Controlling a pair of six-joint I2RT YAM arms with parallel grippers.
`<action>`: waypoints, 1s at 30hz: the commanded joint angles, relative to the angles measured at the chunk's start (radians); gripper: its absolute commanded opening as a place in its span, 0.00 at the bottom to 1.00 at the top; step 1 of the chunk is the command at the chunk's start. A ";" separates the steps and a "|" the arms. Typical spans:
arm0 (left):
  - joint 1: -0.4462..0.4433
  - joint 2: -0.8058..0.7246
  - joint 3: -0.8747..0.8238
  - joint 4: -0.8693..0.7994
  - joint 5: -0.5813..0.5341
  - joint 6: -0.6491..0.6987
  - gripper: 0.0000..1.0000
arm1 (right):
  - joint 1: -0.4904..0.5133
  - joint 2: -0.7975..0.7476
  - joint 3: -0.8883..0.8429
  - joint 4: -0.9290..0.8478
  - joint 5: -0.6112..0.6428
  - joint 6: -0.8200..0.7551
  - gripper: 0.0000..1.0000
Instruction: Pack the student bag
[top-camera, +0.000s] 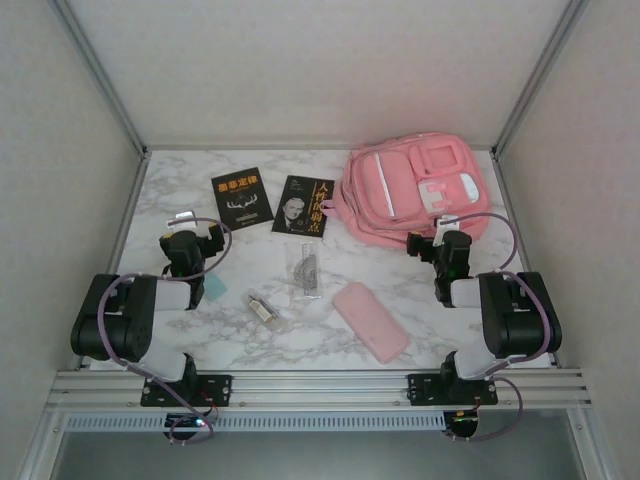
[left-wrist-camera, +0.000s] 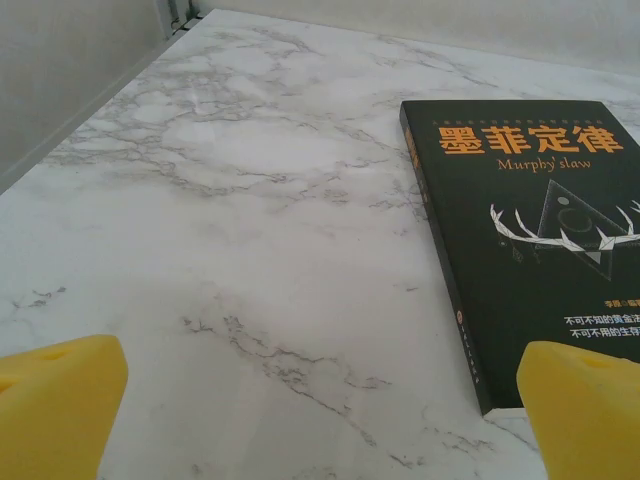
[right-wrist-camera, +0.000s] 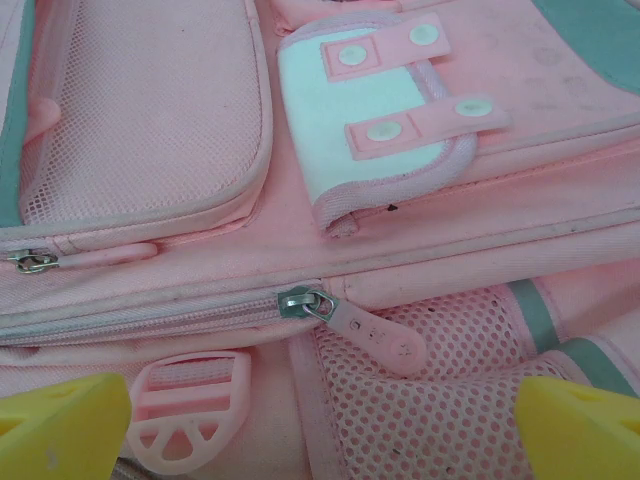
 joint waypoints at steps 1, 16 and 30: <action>0.003 0.011 0.013 0.000 -0.017 0.011 1.00 | -0.004 -0.003 0.016 0.008 -0.009 -0.002 0.99; 0.004 0.011 0.012 0.002 -0.015 0.011 1.00 | -0.004 -0.003 0.016 0.007 -0.009 -0.002 0.99; 0.006 0.008 0.012 -0.001 -0.012 0.011 1.00 | -0.006 -0.028 0.036 -0.057 -0.004 0.001 0.99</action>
